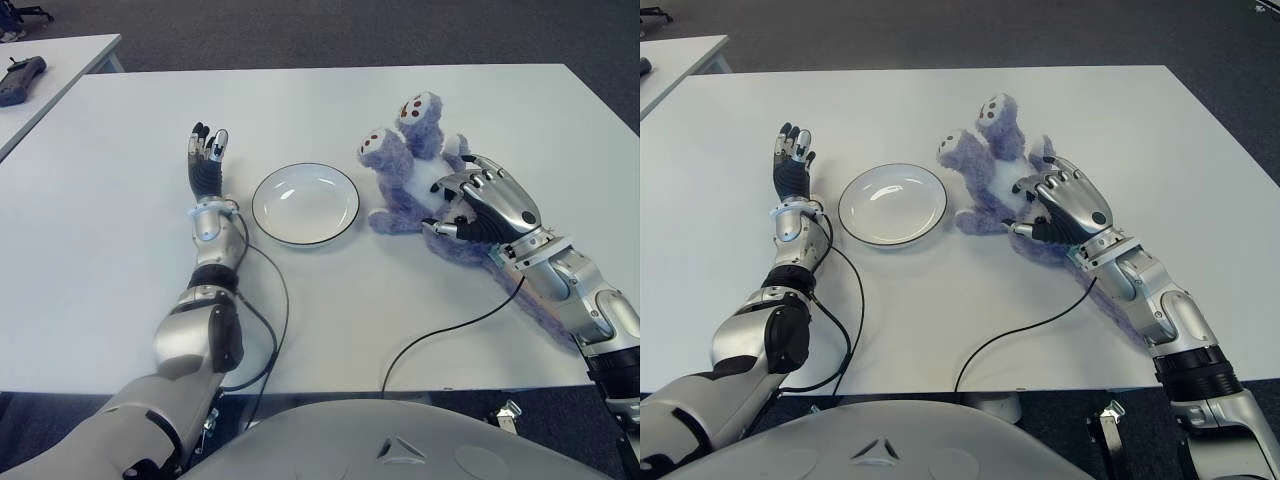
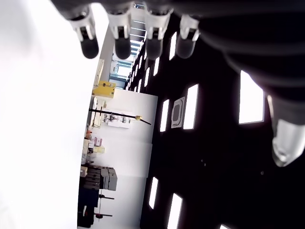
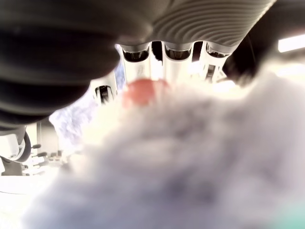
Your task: Put the doll into the plate.
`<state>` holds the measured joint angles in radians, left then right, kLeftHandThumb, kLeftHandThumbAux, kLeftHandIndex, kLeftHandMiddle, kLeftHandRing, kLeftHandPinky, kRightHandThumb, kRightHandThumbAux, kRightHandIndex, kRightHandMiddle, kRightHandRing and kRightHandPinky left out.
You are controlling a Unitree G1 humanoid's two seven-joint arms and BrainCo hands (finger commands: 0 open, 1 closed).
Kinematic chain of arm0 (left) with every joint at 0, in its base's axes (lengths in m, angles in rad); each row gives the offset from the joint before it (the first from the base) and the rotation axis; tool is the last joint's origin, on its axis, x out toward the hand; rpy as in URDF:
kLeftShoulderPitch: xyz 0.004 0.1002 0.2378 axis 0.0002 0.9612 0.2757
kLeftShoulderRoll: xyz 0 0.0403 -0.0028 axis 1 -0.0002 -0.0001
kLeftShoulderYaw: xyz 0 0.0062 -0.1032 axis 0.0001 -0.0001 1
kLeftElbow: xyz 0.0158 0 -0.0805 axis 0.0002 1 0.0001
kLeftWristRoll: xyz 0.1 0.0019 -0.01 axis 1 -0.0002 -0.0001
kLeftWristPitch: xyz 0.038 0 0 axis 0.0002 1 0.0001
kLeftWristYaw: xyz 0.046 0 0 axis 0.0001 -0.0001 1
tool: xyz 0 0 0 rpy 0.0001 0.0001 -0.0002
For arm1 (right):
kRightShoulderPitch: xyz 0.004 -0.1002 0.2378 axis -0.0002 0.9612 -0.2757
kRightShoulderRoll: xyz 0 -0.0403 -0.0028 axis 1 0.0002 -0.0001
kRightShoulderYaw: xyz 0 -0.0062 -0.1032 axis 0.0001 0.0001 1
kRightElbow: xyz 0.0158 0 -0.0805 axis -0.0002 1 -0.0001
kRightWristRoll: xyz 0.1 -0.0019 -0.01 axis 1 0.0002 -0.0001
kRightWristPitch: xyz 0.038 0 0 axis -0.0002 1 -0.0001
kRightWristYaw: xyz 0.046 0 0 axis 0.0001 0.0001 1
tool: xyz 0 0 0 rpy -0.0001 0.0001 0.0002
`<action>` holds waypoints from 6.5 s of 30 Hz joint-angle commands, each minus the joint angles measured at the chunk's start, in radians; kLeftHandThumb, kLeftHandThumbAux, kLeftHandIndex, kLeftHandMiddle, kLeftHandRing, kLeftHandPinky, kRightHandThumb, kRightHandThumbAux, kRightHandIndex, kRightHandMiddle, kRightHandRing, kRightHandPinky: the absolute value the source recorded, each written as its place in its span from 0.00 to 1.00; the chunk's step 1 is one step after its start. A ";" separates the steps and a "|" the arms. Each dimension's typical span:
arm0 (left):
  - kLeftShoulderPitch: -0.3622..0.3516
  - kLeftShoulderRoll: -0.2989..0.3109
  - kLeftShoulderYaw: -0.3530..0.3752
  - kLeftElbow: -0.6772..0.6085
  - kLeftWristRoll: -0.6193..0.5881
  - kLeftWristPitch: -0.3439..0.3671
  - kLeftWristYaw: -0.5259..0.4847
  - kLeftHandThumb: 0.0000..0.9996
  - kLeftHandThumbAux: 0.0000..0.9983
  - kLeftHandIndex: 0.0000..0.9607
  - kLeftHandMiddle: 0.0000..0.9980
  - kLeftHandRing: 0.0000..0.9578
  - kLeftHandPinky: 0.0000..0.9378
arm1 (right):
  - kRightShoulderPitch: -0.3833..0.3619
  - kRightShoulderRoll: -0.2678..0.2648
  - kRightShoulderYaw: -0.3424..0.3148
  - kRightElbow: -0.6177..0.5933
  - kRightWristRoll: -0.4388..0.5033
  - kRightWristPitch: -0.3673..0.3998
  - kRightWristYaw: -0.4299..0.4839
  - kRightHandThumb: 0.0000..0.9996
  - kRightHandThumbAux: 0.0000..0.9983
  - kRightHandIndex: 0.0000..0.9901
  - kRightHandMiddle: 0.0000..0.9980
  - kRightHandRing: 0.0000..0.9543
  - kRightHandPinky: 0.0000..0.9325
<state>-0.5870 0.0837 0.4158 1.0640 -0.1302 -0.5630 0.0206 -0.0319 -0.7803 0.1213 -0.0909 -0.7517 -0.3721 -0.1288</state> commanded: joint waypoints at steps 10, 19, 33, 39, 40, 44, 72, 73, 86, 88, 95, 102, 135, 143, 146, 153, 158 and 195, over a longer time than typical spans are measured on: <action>0.318 -0.054 0.037 0.198 -0.044 0.011 -0.013 0.00 0.53 0.00 0.01 0.00 0.00 | 0.128 0.015 0.007 -0.037 -0.069 0.052 0.030 0.31 0.34 0.01 0.00 0.00 0.00; 0.317 -0.052 0.034 0.200 -0.041 0.011 -0.007 0.00 0.52 0.00 0.01 0.00 0.00 | 0.133 0.020 0.004 -0.034 -0.067 0.050 0.026 0.33 0.32 0.01 0.00 0.00 0.00; 0.316 -0.052 0.035 0.202 -0.042 0.010 -0.009 0.00 0.53 0.00 0.00 0.00 0.00 | 0.128 0.025 0.010 -0.017 -0.044 0.040 0.055 0.34 0.32 0.00 0.00 0.00 0.00; 0.315 -0.051 0.032 0.202 -0.038 0.008 -0.005 0.00 0.53 0.00 0.00 0.00 0.00 | 0.118 0.031 0.023 0.011 -0.073 0.036 0.026 0.34 0.32 0.00 0.00 0.00 0.00; 0.315 -0.051 0.032 0.203 -0.038 0.008 -0.005 0.00 0.53 0.00 0.00 0.00 0.00 | 0.115 0.033 0.025 0.018 -0.078 0.035 0.020 0.34 0.32 0.00 0.00 0.00 0.00; 0.315 -0.050 0.034 0.203 -0.040 0.010 -0.006 0.00 0.53 0.00 0.00 0.00 0.00 | 0.092 0.046 0.042 0.067 -0.102 0.027 -0.021 0.35 0.33 0.00 0.00 0.00 0.00; 0.312 -0.042 0.037 0.205 -0.042 -0.003 -0.017 0.00 0.49 0.00 0.01 0.00 0.00 | 0.021 0.082 0.106 0.199 -0.154 -0.008 -0.219 0.36 0.38 0.04 0.00 0.00 0.00; 0.312 -0.041 0.036 0.205 -0.042 -0.004 -0.017 0.00 0.49 0.00 0.01 0.00 0.00 | 0.020 0.082 0.107 0.201 -0.152 -0.008 -0.222 0.37 0.38 0.04 0.00 0.00 0.00; 0.308 -0.036 0.034 0.205 -0.038 -0.003 -0.012 0.00 0.46 0.00 0.01 0.00 0.00 | -0.007 0.136 0.104 0.264 -0.061 -0.125 -0.337 0.41 0.37 0.09 0.05 0.07 0.18; 0.307 -0.035 0.033 0.204 -0.037 -0.002 -0.009 0.00 0.46 0.00 0.01 0.00 0.00 | -0.004 0.146 0.097 0.253 -0.044 -0.143 -0.345 0.43 0.36 0.10 0.07 0.12 0.28; 0.305 -0.030 0.030 0.205 -0.033 0.009 -0.001 0.00 0.47 0.00 0.01 0.00 0.00 | -0.013 0.175 0.082 0.216 -0.005 -0.195 -0.372 0.50 0.36 0.30 0.34 0.50 0.69; 0.303 -0.033 0.050 0.204 -0.057 -0.006 -0.028 0.00 0.46 0.00 0.01 0.00 0.00 | -0.049 0.214 0.084 0.226 -0.012 -0.246 -0.448 0.55 0.40 0.46 0.65 0.74 0.89; 0.304 -0.024 0.047 0.209 -0.065 -0.007 -0.035 0.00 0.45 0.00 0.01 0.00 0.00 | -0.216 0.210 0.072 0.351 -0.156 -0.358 -0.772 0.54 0.70 0.80 0.89 0.93 0.95; 0.304 -0.023 0.043 0.210 -0.061 -0.009 -0.032 0.00 0.44 0.00 0.01 0.00 0.00 | -0.221 0.208 0.072 0.357 -0.155 -0.367 -0.777 0.55 0.70 0.81 0.90 0.94 0.95; 0.304 -0.023 0.042 0.210 -0.059 -0.012 -0.031 0.00 0.44 0.00 0.01 0.00 0.00 | -0.222 0.211 0.071 0.362 -0.144 -0.376 -0.775 0.53 0.71 0.81 0.89 0.93 0.95; 0.303 -0.024 0.042 0.210 -0.061 -0.007 -0.032 0.00 0.45 0.00 0.00 0.00 0.00 | -0.219 0.233 0.071 0.360 -0.040 -0.399 -0.680 0.47 0.71 0.81 0.89 0.94 0.97; 0.300 -0.023 0.041 0.211 -0.060 0.007 -0.023 0.00 0.45 0.00 0.00 0.00 0.00 | -0.219 0.241 0.070 0.362 0.010 -0.405 -0.624 0.45 0.58 0.53 0.75 0.75 0.74; 0.306 -0.013 0.050 0.211 -0.075 0.008 -0.050 0.00 0.44 0.00 0.01 0.00 0.00 | -0.019 0.208 0.026 0.134 0.077 -0.088 -0.131 0.36 0.26 0.00 0.00 0.00 0.00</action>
<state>-0.5877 0.1172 0.4294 1.0757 -0.1756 -0.5626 0.0032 -0.1194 -0.5637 0.1551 0.0888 -0.7024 -0.5350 -0.3703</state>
